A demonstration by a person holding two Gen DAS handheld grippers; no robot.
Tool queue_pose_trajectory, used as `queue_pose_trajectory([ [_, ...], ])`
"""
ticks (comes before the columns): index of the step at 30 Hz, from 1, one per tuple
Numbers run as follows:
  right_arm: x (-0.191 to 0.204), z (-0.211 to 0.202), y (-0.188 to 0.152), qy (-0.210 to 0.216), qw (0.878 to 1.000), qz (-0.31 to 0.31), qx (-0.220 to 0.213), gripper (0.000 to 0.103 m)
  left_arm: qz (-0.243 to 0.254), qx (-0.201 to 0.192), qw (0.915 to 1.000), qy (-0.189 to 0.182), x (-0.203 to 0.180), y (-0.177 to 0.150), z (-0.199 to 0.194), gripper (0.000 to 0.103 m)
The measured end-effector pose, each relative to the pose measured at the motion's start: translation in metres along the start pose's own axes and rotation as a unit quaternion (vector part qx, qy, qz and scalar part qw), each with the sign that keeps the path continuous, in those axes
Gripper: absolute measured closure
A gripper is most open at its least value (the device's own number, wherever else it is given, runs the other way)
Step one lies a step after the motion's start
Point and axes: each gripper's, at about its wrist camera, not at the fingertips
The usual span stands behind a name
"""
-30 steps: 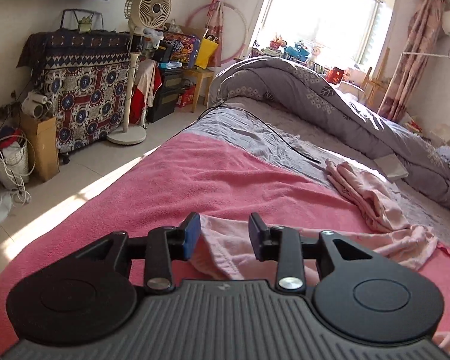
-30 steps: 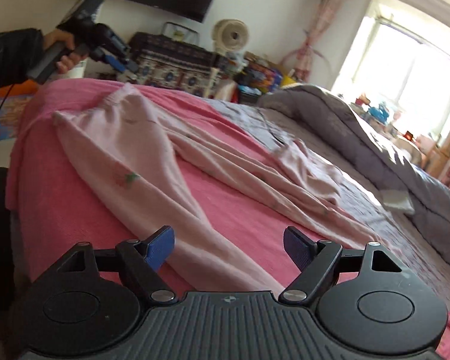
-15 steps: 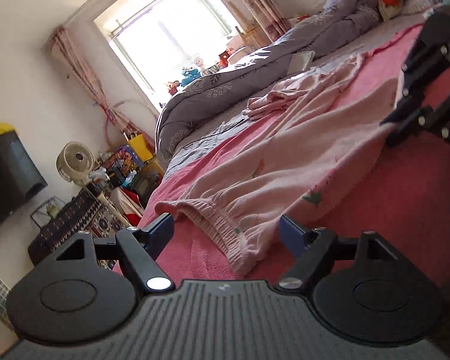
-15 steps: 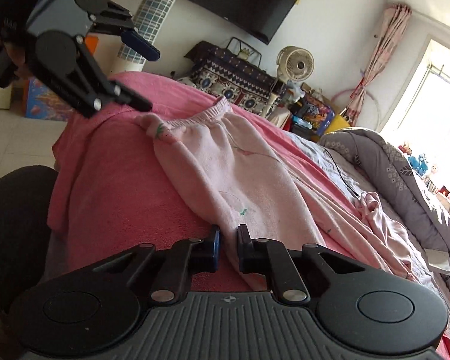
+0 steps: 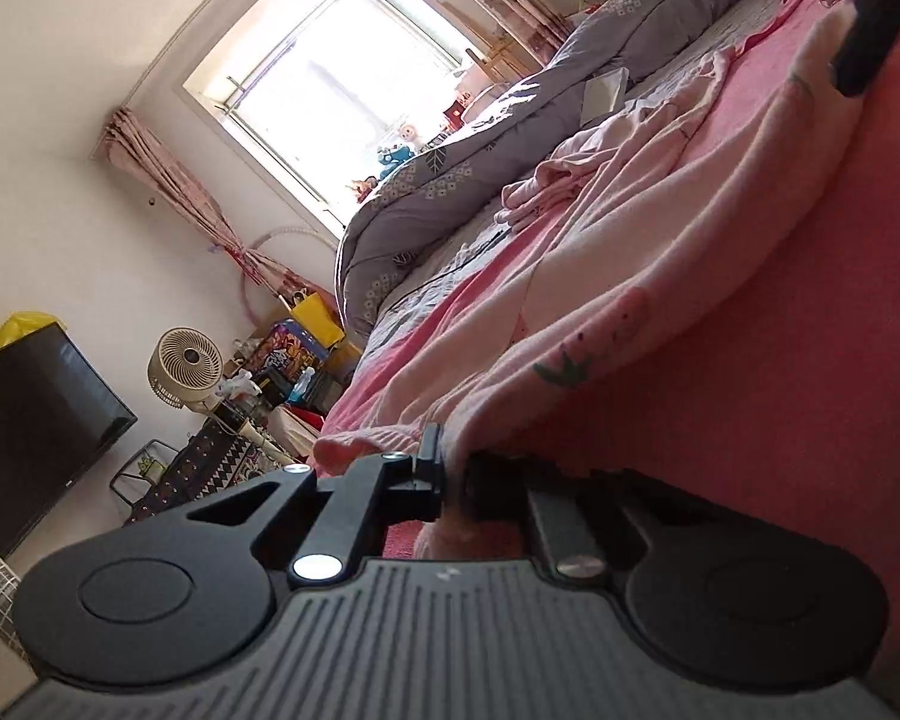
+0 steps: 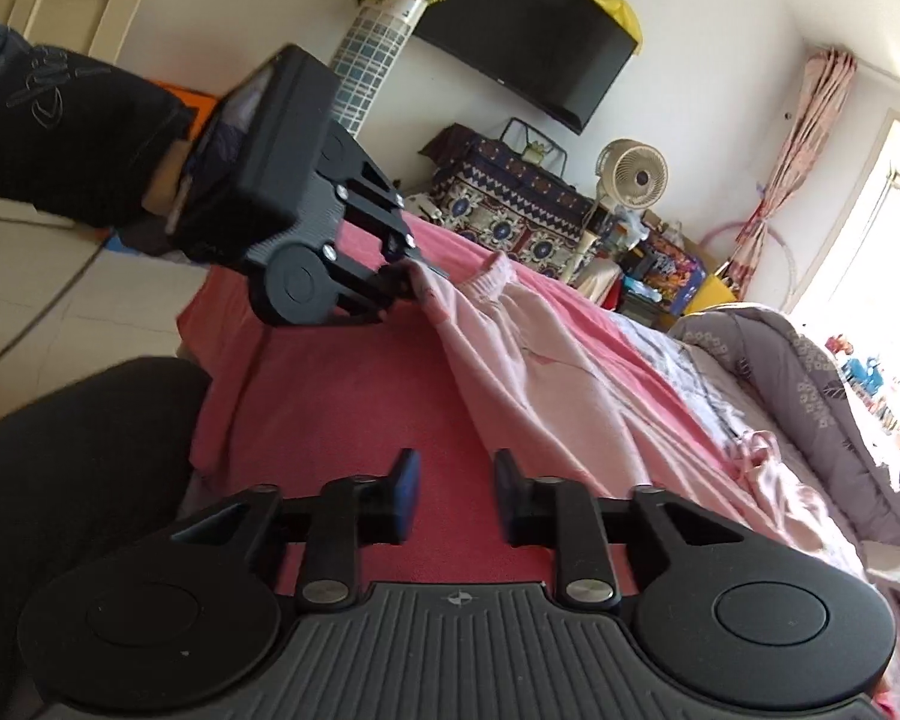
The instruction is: Fold clothes
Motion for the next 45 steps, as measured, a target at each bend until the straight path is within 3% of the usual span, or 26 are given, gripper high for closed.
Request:
queue_pose_trajectory([
  [1, -0.007, -0.002, -0.004, -0.005, 1.0, -0.009, 0.01, 0.034, -0.007, -0.004, 0.9999, 0.006, 0.006, 0.001, -0.005, 0.094],
  [2, -0.014, -0.003, -0.008, -0.009, 1.0, -0.017, 0.02, 0.03, -0.015, -0.008, 0.9998, 0.012, 0.012, 0.001, -0.01, 0.094],
  [8, -0.034, 0.028, -0.012, -0.016, 0.993, -0.081, 0.081, 0.031, -0.044, -0.02, 0.9986, 0.023, 0.03, 0.004, -0.029, 0.094],
  [9, -0.035, 0.033, -0.015, -0.011, 0.993, -0.074, 0.09, 0.033, -0.043, -0.02, 0.9986, 0.022, 0.031, 0.003, -0.033, 0.094],
  [11, -0.032, 0.034, -0.018, 0.004, 0.994, -0.046, 0.102, 0.078, -0.039, -0.019, 0.9989, 0.017, 0.033, -0.001, -0.043, 0.094],
  [12, -0.023, 0.03, -0.021, 0.018, 0.994, -0.045, 0.1, 0.083, -0.039, -0.015, 0.9991, 0.012, 0.034, -0.004, -0.047, 0.094],
  [15, 0.008, 0.016, -0.031, 0.052, 0.992, -0.057, 0.097, 0.083, -0.037, 0.003, 0.9993, -0.005, 0.034, -0.013, -0.057, 0.093],
  [19, 0.032, 0.006, -0.042, 0.066, 0.991, -0.057, 0.101, 0.071, -0.022, 0.036, 0.9989, -0.02, 0.024, -0.028, -0.055, 0.092],
  [23, 0.023, -0.022, -0.037, 0.077, 0.994, -0.038, 0.07, 0.061, -0.023, 0.059, 0.9977, -0.025, 0.019, -0.036, -0.051, 0.091],
  [24, 0.015, -0.032, -0.037, 0.06, 0.996, -0.027, 0.063, 0.057, -0.025, 0.062, 0.9974, -0.026, 0.02, -0.037, -0.051, 0.091],
  [26, -0.01, -0.05, -0.039, 0.006, 0.998, 0.008, 0.055, 0.035, -0.031, 0.068, 0.9969, -0.026, 0.02, -0.04, -0.049, 0.09],
  [27, -0.025, -0.057, -0.044, -0.029, 0.997, 0.037, 0.055, 0.033, -0.032, 0.071, 0.9966, -0.027, 0.019, -0.04, -0.049, 0.089],
  [29, -0.057, -0.07, -0.06, -0.098, 0.987, 0.117, 0.058, 0.033, -0.033, 0.074, 0.9964, -0.027, 0.018, -0.042, -0.048, 0.089],
  [31, -0.09, -0.083, -0.08, -0.161, 0.964, 0.202, 0.061, 0.034, -0.032, 0.076, 0.9962, -0.027, 0.017, -0.042, -0.049, 0.089],
  [34, -0.124, -0.093, -0.107, -0.208, 0.94, 0.261, 0.067, 0.034, -0.03, 0.079, 0.9961, -0.026, 0.018, -0.041, -0.049, 0.088],
  [36, -0.148, -0.101, -0.124, -0.259, 0.908, 0.324, 0.052, 0.034, -0.032, 0.082, 0.9958, -0.026, 0.018, -0.039, -0.048, 0.088],
  [38, -0.175, -0.108, -0.146, -0.293, 0.857, 0.424, 0.016, 0.034, -0.035, 0.084, 0.9956, -0.023, 0.018, -0.039, -0.048, 0.088],
  [40, -0.191, -0.104, -0.167, -0.321, 0.817, 0.479, 0.008, 0.034, -0.039, 0.086, 0.9953, -0.02, 0.019, -0.038, -0.049, 0.088],
  [45, -0.158, -0.079, -0.192, -0.405, 0.833, 0.339, 0.165, 0.034, -0.045, 0.091, 0.9946, -0.019, 0.023, -0.04, -0.051, 0.086],
])
Point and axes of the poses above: each gripper's, at about its wrist camera, not at the fingertips, and z roughly the way its jaws point, x to its left, y to its top, and after that the axes turned 11 degrees about y, right-handed
